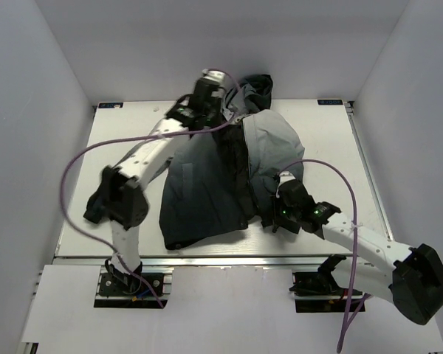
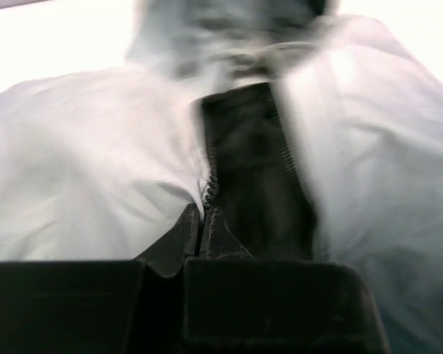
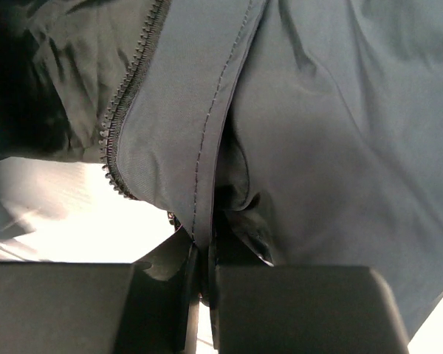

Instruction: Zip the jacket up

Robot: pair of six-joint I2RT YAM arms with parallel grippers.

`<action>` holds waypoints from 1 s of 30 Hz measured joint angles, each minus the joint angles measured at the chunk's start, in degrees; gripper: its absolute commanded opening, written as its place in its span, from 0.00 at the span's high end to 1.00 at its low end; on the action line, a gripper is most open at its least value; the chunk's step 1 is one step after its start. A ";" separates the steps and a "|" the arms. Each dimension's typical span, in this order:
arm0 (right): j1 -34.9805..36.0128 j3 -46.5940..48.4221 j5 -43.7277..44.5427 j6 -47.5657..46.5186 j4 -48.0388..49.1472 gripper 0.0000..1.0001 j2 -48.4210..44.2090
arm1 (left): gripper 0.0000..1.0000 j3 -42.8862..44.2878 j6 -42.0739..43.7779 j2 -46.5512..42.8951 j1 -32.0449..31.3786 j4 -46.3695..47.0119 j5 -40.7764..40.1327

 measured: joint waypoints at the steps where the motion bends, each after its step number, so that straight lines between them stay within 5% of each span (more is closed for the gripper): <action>1: -0.11 -0.46 -0.11 0.39 -0.07 1.00 -0.66 | 1.00 3.82 0.15 4.15 -1.09 0.22 1.14; 2: -0.17 -0.98 -0.17 0.72 -0.07 1.00 -1.44 | 0.97 8.44 0.39 8.92 -2.29 0.02 2.51; 3: -0.33 -1.36 -0.24 1.16 -0.33 1.00 -2.21 | 0.61 13.68 0.48 14.23 -3.56 -0.68 4.24; 6: -0.68 -1.99 -0.24 2.29 -0.94 1.00 -4.44 | 0.02 24.35 0.79 26.56 -6.56 -1.57 8.48; 11: -1.11 -2.03 -0.07 3.41 -1.60 1.00 -8.33 | 0.02 17.00 -0.48 27.41 -9.40 -3.39 10.58; 23: -2.12 -2.03 1.97 4.70 -3.87 1.00 -8.46 | 0.02 -23.89 -14.53 -15.41 -13.90 -0.15 14.29; 30: -2.82 -2.03 2.27 5.29 -3.98 1.00 -8.87 | 0.02 -35.32 -24.15 -11.19 -25.35 -0.70 17.05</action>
